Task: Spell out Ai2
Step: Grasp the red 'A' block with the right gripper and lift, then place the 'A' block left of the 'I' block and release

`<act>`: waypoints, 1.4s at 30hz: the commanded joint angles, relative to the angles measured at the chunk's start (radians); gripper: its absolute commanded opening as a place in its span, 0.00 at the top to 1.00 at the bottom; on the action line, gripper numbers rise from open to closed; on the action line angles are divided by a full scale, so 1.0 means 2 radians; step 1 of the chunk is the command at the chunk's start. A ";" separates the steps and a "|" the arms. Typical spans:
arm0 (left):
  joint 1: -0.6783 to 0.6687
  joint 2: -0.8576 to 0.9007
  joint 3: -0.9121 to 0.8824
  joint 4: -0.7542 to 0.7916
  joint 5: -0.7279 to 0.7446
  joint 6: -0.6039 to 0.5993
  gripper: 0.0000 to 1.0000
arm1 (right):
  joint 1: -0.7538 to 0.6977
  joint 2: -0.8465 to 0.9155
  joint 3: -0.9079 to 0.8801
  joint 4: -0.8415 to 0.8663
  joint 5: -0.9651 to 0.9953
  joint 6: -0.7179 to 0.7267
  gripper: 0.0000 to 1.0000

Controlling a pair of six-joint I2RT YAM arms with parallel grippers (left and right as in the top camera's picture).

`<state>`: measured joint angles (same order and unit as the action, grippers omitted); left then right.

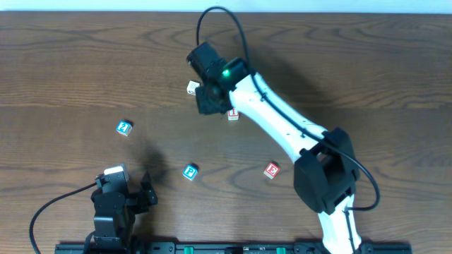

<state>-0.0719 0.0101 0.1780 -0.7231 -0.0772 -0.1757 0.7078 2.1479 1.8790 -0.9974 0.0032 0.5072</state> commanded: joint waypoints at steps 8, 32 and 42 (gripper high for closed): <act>0.003 -0.002 -0.008 -0.004 0.004 0.002 0.05 | 0.023 -0.005 -0.089 0.066 0.040 0.098 0.95; 0.003 -0.002 -0.008 -0.004 0.004 0.002 0.05 | 0.023 0.045 -0.096 0.101 0.090 0.092 0.87; 0.003 -0.002 -0.008 -0.004 0.004 0.002 0.05 | 0.011 0.062 -0.096 0.115 0.099 0.088 0.82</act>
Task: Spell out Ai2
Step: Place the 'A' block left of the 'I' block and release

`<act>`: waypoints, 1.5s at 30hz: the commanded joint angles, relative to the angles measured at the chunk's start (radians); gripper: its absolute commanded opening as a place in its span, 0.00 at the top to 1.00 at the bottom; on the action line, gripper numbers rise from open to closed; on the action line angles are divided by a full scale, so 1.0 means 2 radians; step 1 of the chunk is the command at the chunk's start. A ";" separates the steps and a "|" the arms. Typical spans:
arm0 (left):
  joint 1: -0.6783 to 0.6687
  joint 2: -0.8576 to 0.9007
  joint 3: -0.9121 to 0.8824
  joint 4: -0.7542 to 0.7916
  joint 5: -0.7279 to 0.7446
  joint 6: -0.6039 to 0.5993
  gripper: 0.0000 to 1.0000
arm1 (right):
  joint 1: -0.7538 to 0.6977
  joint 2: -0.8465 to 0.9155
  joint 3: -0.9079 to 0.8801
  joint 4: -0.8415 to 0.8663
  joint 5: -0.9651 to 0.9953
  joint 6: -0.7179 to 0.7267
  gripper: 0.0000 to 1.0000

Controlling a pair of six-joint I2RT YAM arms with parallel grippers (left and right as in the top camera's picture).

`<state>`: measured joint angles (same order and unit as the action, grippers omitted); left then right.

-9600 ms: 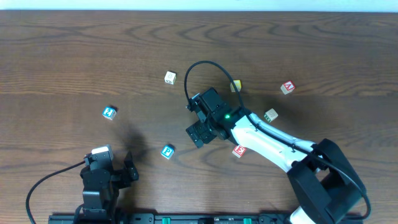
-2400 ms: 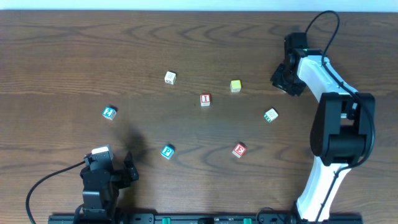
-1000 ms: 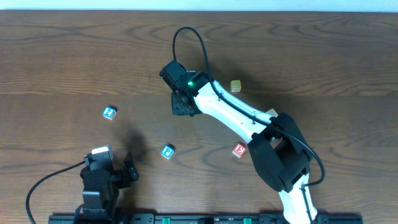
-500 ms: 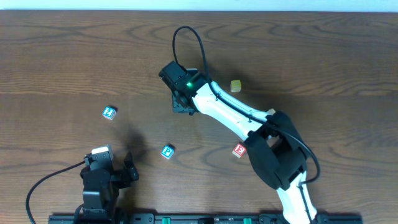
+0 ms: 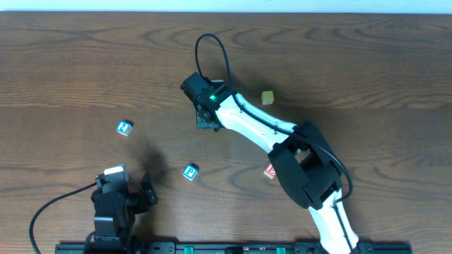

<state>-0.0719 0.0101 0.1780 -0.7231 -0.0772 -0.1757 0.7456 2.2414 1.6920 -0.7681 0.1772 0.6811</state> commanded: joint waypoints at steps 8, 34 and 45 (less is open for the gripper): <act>0.003 -0.002 -0.008 -0.004 0.004 0.002 0.05 | -0.010 0.017 -0.002 0.005 0.010 0.001 0.70; 0.003 -0.002 -0.008 -0.004 0.004 0.002 0.05 | -0.010 0.017 -0.002 0.055 0.056 -0.031 0.46; 0.003 -0.002 -0.008 -0.004 0.004 0.002 0.05 | -0.019 0.014 0.082 0.094 0.122 -0.101 0.43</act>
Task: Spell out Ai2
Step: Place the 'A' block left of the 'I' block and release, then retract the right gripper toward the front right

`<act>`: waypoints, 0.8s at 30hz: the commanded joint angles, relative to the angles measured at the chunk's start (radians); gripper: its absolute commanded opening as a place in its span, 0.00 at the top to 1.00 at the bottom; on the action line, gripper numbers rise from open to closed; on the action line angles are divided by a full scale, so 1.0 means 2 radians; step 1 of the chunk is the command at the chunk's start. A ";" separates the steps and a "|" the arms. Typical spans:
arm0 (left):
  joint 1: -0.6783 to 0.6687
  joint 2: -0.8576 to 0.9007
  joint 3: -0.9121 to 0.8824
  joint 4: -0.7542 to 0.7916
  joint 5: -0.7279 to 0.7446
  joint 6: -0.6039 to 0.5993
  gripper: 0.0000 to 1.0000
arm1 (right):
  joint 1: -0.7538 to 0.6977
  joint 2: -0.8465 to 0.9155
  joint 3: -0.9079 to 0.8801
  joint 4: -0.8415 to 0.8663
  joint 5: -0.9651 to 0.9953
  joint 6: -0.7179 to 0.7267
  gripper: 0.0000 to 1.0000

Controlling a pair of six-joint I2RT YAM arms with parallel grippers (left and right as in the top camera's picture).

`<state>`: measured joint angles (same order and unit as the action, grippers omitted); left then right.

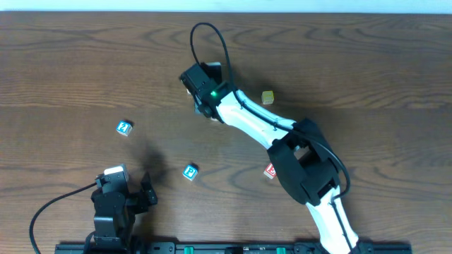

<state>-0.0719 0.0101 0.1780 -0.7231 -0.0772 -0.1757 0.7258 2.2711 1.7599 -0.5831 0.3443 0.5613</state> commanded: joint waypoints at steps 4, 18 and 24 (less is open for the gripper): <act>0.003 -0.002 -0.008 -0.004 0.004 0.002 0.05 | -0.010 -0.031 0.170 -0.069 0.043 -0.067 0.41; 0.003 -0.002 -0.008 -0.004 0.004 0.002 0.05 | 0.041 -0.241 0.260 -0.417 0.001 -0.088 0.28; 0.003 -0.002 -0.008 -0.004 0.004 0.002 0.05 | 0.056 -0.312 0.182 -0.491 0.032 -0.063 0.28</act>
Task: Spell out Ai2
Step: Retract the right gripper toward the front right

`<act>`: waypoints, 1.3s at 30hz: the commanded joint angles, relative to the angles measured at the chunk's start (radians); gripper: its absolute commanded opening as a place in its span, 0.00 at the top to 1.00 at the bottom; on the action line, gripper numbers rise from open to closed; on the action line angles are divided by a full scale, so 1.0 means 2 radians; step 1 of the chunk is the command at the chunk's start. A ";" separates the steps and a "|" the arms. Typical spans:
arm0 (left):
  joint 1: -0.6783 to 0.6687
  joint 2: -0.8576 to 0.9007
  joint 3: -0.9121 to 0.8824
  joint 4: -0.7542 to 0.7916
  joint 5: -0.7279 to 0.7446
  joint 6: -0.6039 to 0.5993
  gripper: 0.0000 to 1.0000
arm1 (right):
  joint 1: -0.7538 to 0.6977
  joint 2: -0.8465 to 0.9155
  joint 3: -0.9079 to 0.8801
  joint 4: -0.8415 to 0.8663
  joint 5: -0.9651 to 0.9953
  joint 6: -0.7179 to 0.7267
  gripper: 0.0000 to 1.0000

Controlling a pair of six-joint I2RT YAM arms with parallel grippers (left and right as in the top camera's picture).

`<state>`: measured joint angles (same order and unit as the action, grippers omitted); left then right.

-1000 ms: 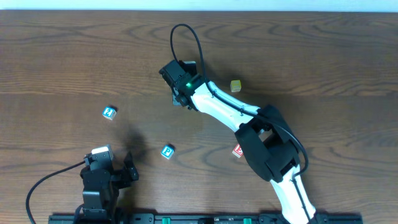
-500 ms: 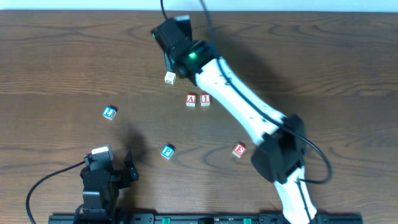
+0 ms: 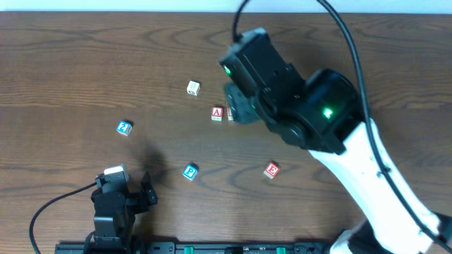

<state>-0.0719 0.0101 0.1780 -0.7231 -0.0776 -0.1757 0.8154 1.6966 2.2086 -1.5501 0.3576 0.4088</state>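
A red A block (image 3: 217, 113) lies on the table, touching or nearly touching a white block with a red letter (image 3: 229, 114) on its right, which my right arm half hides. Further left lies a blue 2 block (image 3: 124, 128) on its own. My right gripper (image 3: 239, 107) hangs high above the table just right of the pair, close to the camera; its dark fingers are too blurred to read. The left gripper (image 3: 147, 192) rests at the front left, open and empty.
A white block (image 3: 193, 87) sits behind the A. A blue P block (image 3: 190, 171) and a red E block (image 3: 272, 169) lie nearer the front. The raised right arm (image 3: 332, 127) covers much of the table's right side.
My right arm has risen from low over the table's middle to high near the camera. The red A block now shows beside the red-lettered white block. The olive block is hidden.
My right gripper was first low between the white block and the red-lettered block. Then it stood slightly lower left, covering both, with an olive block showing behind. It stayed there. Now it is lifted, and a red A lies beside the lettered block. The left arm stayed still.
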 commanded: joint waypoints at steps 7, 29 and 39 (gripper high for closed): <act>0.003 -0.002 -0.008 0.018 0.034 -0.047 0.04 | 0.018 -0.208 -0.360 0.085 0.009 0.043 0.22; 0.003 0.264 0.221 0.033 0.020 0.029 0.05 | 0.017 -0.345 -0.514 0.205 -0.043 0.034 0.01; 0.067 0.627 0.417 -0.037 0.053 0.192 0.05 | 0.018 -0.345 -0.514 0.205 -0.043 0.034 0.01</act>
<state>0.0174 1.1877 0.9619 -0.7963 -0.0055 0.0872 0.8459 1.0103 1.1812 -1.1404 0.2642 0.4816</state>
